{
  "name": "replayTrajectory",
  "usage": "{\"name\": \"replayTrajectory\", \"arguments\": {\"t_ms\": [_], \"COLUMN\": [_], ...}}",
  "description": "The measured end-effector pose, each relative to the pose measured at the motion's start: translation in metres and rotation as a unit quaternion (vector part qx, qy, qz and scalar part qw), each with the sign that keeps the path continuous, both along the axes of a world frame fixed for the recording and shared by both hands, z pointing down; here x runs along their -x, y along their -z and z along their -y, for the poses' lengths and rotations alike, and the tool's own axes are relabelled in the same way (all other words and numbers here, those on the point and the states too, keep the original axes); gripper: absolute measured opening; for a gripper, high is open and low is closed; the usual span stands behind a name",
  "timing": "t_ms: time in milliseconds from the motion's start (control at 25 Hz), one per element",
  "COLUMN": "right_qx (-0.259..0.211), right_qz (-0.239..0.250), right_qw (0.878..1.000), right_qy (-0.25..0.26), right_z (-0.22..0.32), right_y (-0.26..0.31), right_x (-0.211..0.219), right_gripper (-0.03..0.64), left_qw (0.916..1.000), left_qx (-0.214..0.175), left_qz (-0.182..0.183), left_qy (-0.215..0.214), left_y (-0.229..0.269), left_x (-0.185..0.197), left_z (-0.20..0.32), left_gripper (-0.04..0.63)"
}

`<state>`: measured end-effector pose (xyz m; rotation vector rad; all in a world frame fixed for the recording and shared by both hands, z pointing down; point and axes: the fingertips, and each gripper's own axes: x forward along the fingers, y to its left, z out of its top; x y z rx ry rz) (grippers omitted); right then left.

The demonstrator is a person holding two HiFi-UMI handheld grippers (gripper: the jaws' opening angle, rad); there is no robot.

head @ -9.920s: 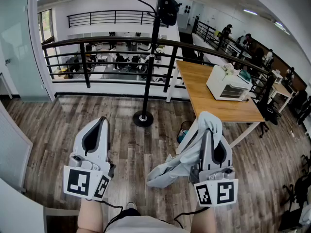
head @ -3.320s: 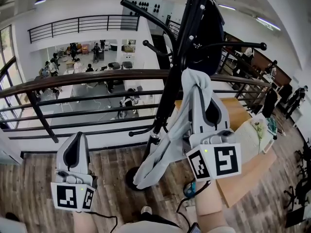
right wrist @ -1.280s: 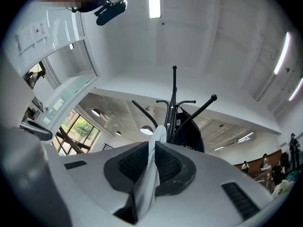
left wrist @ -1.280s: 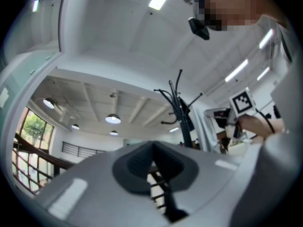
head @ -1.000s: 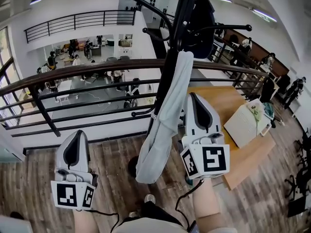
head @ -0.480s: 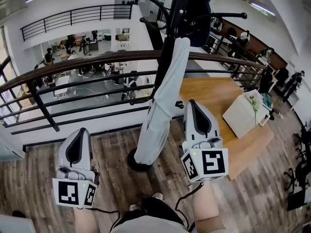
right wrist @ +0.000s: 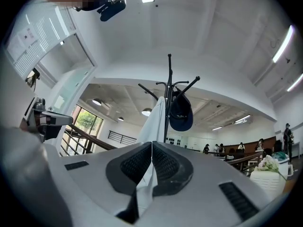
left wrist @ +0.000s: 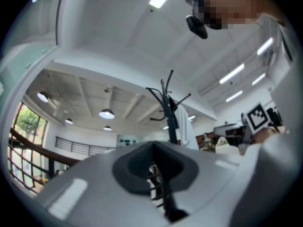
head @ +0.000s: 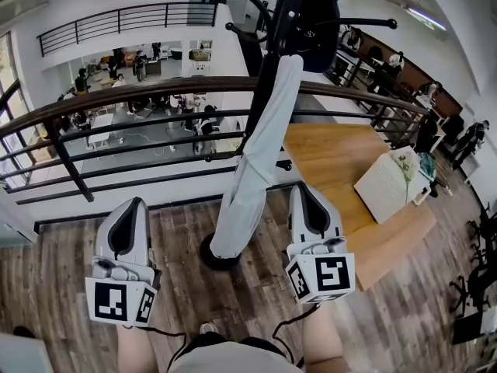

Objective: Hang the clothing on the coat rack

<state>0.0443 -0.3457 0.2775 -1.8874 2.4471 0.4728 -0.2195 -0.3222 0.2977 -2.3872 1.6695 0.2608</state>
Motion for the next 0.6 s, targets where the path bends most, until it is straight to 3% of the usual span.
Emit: {"name": "replayTrajectory", "arguments": {"t_ms": [600], "right_qx": [0.036], "right_qz": [0.020], "right_qw": [0.999], "right_qy": [0.011], "right_z": [-0.042], "right_y": [-0.023], "right_x": [-0.061], "right_gripper": [0.000], "left_qw": [0.9999], "left_qx": [0.014], "left_qz": [0.007], "left_qy": [0.005], "left_y": [-0.003], "left_x": [-0.061], "left_z": [-0.041], "left_gripper": [0.009]}}
